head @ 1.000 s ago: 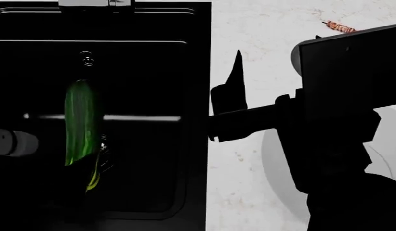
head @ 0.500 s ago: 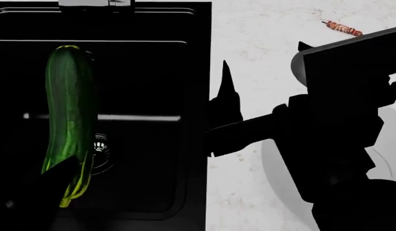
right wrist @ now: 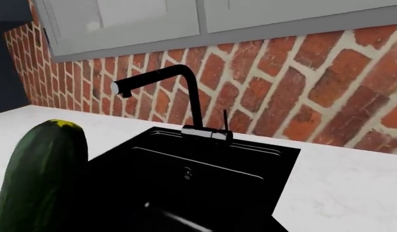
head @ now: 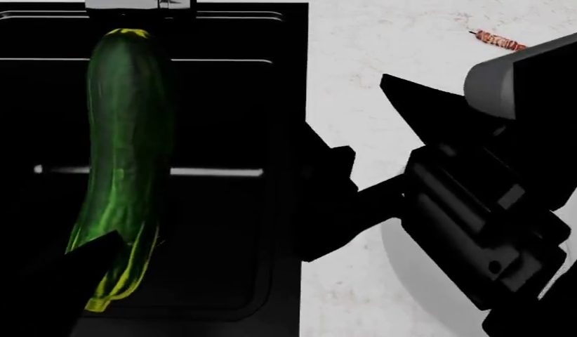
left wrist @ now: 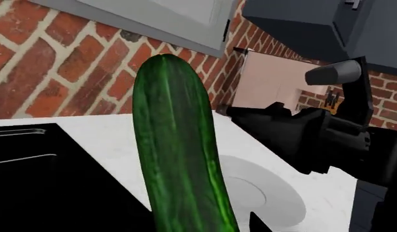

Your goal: Pick the zucchini from the sink and place it on the plate located on the counter

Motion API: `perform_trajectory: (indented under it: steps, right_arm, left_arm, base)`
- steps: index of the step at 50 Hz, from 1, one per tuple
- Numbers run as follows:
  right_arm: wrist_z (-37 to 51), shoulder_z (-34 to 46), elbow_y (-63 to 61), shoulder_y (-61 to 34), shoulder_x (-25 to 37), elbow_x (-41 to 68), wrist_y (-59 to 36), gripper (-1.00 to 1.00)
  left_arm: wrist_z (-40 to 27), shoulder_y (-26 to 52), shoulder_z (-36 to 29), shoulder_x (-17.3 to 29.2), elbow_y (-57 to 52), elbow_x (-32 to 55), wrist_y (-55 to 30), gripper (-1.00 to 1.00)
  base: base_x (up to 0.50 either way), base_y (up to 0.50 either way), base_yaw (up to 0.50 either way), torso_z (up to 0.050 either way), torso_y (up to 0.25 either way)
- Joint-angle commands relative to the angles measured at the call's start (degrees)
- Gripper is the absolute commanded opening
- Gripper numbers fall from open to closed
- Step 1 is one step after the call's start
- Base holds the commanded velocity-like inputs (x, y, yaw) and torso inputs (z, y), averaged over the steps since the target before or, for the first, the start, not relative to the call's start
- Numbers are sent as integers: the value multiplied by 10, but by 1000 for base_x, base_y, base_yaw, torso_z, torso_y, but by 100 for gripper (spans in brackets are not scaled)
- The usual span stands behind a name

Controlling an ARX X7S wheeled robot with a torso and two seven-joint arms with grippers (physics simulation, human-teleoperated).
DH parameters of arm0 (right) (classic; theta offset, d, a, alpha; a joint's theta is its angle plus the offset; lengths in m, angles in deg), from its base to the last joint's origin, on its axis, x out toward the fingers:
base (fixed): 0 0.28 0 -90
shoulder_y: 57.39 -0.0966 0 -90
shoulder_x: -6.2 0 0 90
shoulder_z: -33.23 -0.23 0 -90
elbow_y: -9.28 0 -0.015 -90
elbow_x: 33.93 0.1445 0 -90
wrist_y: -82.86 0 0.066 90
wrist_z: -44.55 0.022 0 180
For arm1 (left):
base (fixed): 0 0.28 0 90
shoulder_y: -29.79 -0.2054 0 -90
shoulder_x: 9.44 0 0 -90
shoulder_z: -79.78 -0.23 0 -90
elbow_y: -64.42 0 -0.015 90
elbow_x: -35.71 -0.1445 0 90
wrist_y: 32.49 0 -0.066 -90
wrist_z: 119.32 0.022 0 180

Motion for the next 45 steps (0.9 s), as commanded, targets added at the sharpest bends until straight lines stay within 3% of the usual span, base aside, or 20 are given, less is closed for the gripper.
perform_trajectory:
  steps: [1, 13, 19, 31, 45]
  right_arm:
    - [-4, -42, 37, -2, 7, 111, -6, 100]
    - [-28, -36, 42, 15, 18, 109, 8, 100]
    - [4, -38, 64, 18, 29, 212, 13, 100]
    - [38, -29, 73, 19, 54, 310, 42, 100]
    - [24, -5, 87, 9, 44, 311, 49, 100]
  left_arm:
    - [-2, 14, -26, 8, 16, 23, 18, -100]
    - [3, 9, -38, 13, 25, 28, 35, -100]
    - [26, 21, -58, 16, 35, 8, 43, -100]
    - [9, 24, -71, 24, 33, 26, 50, -100]
    - [21, 22, -100, 22, 28, 19, 63, -100]
  base:
    - [0, 0, 0, 0, 0]
    - [0, 0, 0, 0, 1]
    - [0, 0, 0, 0, 0]
    - [0, 0, 0, 2, 1]
    - [0, 0, 0, 0, 0]
